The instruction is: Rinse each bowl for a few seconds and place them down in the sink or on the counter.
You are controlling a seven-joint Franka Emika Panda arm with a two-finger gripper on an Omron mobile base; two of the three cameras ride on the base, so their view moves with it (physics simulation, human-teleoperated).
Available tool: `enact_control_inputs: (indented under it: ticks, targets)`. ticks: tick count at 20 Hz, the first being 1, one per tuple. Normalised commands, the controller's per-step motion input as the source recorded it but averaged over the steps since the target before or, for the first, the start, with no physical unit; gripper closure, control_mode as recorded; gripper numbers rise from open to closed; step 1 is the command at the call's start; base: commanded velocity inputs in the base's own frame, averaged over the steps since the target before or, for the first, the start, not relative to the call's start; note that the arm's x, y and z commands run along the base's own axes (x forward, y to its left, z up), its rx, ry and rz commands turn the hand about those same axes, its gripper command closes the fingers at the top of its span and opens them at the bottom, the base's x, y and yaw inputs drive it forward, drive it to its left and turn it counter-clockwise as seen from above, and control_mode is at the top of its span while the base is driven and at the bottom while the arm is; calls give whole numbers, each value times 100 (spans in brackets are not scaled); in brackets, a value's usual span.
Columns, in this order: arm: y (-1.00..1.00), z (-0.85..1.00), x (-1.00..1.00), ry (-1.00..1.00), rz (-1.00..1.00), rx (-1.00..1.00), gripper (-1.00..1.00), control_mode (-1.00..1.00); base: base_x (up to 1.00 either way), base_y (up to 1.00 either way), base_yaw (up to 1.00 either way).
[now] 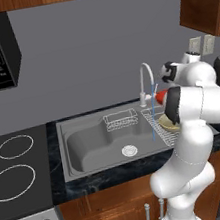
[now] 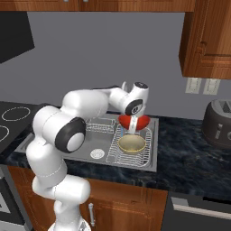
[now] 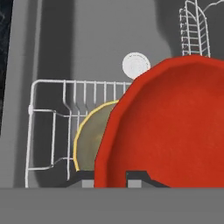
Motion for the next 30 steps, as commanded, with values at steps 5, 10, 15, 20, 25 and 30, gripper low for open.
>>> enact_control_inputs:
  ticks: [5, 10, 15, 20, 25, 30]
  targets:
    - [-24, 5, -9, 0, -4, 0, 100, -100, 0, 0, 0]
    - [-29, 4, -15, 0, -4, 0, 100, -100, 0, 0, 0]
    - [-22, 3, -30, -2, -2, 0, 100, -100, 0, 0, 0]
    - [-15, 0, -38, -3, -2, 0, 100, -100, 0, 0, 0]
    - [-22, 0, -26, -1, -2, 0, 100, -100, 0, 0, 0]
    - [-27, 2, -26, -2, -2, 0, 100, -100, 0, 0, 0]
